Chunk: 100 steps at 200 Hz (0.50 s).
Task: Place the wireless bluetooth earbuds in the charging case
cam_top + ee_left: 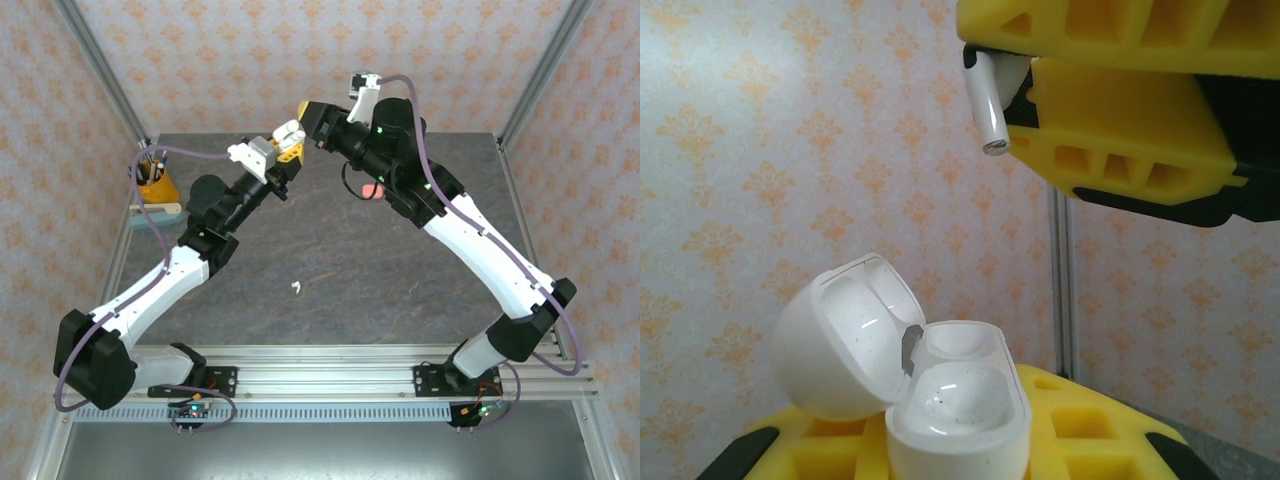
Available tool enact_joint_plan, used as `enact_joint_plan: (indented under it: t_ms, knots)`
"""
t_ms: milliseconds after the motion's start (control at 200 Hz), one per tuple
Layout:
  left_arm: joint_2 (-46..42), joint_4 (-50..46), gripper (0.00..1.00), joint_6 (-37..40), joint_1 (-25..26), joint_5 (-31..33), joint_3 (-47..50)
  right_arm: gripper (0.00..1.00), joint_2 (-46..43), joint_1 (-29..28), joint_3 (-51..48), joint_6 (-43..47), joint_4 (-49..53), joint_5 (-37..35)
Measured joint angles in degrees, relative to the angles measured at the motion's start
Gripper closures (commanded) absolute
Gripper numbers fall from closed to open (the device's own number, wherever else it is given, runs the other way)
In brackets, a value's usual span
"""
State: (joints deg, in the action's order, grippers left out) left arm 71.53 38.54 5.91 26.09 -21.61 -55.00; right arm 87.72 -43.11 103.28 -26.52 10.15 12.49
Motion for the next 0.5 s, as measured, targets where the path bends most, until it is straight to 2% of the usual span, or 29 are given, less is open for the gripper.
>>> enact_joint_plan:
  t_ms: [500]
  knots:
    - [0.96, 0.31, 1.0, -0.02, 0.09, 0.02, -0.48, 0.75, 2.86, -2.12, -1.01, -2.29, -0.81, 2.43]
